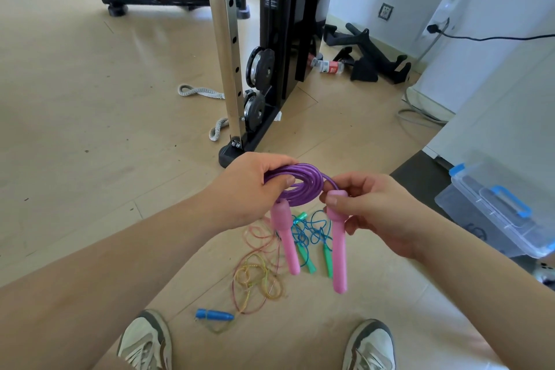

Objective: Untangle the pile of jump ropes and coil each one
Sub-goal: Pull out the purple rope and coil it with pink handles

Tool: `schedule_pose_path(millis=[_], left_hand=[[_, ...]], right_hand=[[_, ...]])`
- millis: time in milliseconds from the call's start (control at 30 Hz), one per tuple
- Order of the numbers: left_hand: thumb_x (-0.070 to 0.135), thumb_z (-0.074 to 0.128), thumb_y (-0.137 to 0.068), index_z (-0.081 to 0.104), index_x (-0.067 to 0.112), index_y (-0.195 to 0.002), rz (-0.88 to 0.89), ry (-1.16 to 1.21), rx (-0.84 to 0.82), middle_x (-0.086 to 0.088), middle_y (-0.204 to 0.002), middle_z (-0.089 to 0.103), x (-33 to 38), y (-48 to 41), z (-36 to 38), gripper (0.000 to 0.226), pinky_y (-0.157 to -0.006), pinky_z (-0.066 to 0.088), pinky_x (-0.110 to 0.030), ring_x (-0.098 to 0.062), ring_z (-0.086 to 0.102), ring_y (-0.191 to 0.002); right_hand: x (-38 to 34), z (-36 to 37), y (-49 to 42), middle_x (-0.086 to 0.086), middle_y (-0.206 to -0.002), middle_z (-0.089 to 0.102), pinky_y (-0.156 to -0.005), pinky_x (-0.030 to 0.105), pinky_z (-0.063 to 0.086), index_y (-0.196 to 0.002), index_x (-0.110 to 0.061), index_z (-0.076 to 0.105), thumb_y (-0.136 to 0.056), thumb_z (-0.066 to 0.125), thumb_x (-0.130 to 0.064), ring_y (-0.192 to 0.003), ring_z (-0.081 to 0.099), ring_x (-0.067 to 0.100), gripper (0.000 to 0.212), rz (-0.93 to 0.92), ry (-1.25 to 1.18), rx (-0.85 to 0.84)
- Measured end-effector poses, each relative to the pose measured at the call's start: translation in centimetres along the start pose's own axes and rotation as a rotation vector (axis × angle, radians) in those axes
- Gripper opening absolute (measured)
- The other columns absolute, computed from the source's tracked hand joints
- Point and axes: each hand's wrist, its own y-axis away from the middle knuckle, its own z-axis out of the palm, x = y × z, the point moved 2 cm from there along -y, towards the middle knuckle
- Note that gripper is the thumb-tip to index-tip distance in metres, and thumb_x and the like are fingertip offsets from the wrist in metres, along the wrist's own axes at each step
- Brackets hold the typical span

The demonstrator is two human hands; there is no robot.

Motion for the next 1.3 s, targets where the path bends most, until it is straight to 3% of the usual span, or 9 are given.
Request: schedule_pose_path(millis=[167, 333, 433, 533, 633, 833, 1000, 1133, 1300], left_hand=[[0.014, 0.06, -0.1, 0.072, 0.027, -0.12, -0.004, -0.057, 0.007, 0.011, -0.098, 0.074, -0.5, 0.1, -0.1, 0.027, -0.077, 0.049, -0.012, -0.001, 0.063, -0.092], [0.014, 0.06, -0.1, 0.073, 0.026, -0.115, -0.003, -0.014, 0.039, 0.005, -0.097, 0.075, -0.2, 0.1, 0.3, 0.023, -0.076, 0.052, -0.021, -0.009, 0.064, -0.089], [0.012, 0.061, -0.1, 0.074, 0.023, -0.114, -0.042, 0.079, -0.033, 0.004, -0.097, 0.077, 0.3, 0.3, 0.4, 0.023, -0.073, 0.055, -0.019, -0.009, 0.067, -0.088], [0.012, 0.063, -0.098, 0.074, 0.027, -0.119, -0.021, 0.069, -0.175, 0.015, -0.097, 0.076, 1.1, 0.7, 0.5, 0.028, -0.074, 0.05, -0.008, 0.003, 0.068, -0.089], [0.01, 0.068, -0.095, 0.073, 0.026, -0.122, -0.023, 0.123, -0.179, 0.015, -0.096, 0.076, 1.5, 0.2, 0.2, 0.031, -0.075, 0.051, -0.008, 0.006, 0.069, -0.089], [0.01, 0.083, -0.082, 0.064, 0.031, -0.125, -0.139, 0.297, -0.109, 0.013, -0.106, 0.074, -0.5, -0.9, 0.9, 0.051, -0.086, 0.058, -0.021, -0.003, 0.07, -0.099], [-0.007, 0.066, -0.086, 0.072, 0.021, -0.11, -0.145, 0.278, 0.038, 0.008, -0.095, 0.077, -1.9, -5.3, 2.3, 0.037, -0.077, 0.054, -0.012, 0.0, 0.071, -0.087], [-0.011, 0.062, -0.084, 0.073, 0.02, -0.106, -0.212, 0.335, 0.035, 0.004, -0.093, 0.078, -2.5, -9.0, 2.8, 0.04, -0.081, 0.06, -0.024, -0.012, 0.073, -0.09], [-0.006, 0.066, -0.085, 0.071, 0.024, -0.117, -0.216, 0.305, -0.068, 0.01, -0.103, 0.077, 1.0, -13.1, 0.2, 0.044, -0.09, 0.059, -0.03, -0.004, 0.071, -0.099]], right_hand=[[0.0, -0.1, 0.3, 0.012, -0.1, 0.071, -0.057, 0.028, 0.052, -0.121, -0.01, 0.068, -0.071, 0.076, -0.004, -0.078, 0.067, 0.019, 0.051, 0.139, -0.004, -0.182], [0.8, 0.3, 0.1, 0.017, -0.112, 0.07, -0.062, 0.032, 0.056, -0.118, -0.015, 0.067, -0.088, 0.073, -0.005, -0.099, 0.071, 0.037, 0.031, 0.165, 0.278, -0.086], [0.3, 0.5, 0.2, -0.006, -0.114, 0.071, -0.078, 0.022, 0.056, -0.128, -0.036, 0.062, -0.079, 0.085, -0.03, -0.104, 0.07, 0.012, 0.054, 0.015, 0.438, -0.058], [-0.9, 1.1, 0.7, -0.02, -0.113, 0.072, -0.081, 0.005, 0.047, -0.126, -0.041, 0.063, -0.083, 0.084, -0.03, -0.109, 0.063, -0.008, 0.049, -0.123, 0.452, -0.085], [-1.7, 1.3, 0.4, -0.017, -0.107, 0.075, -0.094, 0.018, 0.05, -0.118, -0.038, 0.068, -0.09, 0.077, -0.025, -0.103, 0.068, -0.002, 0.032, -0.201, 0.424, -0.055], [-2.2, 1.2, -1.6, -0.006, -0.09, 0.077, -0.078, 0.029, 0.059, -0.103, -0.027, 0.07, -0.099, 0.065, -0.026, -0.083, 0.074, 0.009, 0.007, -0.155, 0.452, 0.069], [-0.8, -0.1, -4.9, 0.0, -0.087, 0.079, -0.073, 0.031, 0.058, -0.102, -0.021, 0.068, -0.1, 0.063, -0.021, -0.08, 0.075, 0.014, 0.006, -0.034, 0.242, 0.143], [-1.3, -1.9, -7.7, 0.001, -0.092, 0.079, -0.084, 0.039, 0.063, -0.106, -0.02, 0.07, -0.092, 0.075, -0.032, -0.086, 0.077, 0.019, 0.019, 0.033, 0.177, 0.065], [-5.9, -4.5, -8.8, 0.0, -0.08, 0.078, -0.072, 0.034, 0.059, -0.093, -0.02, 0.071, -0.09, 0.072, -0.047, -0.074, 0.075, 0.019, 0.027, 0.079, 0.22, 0.163]])
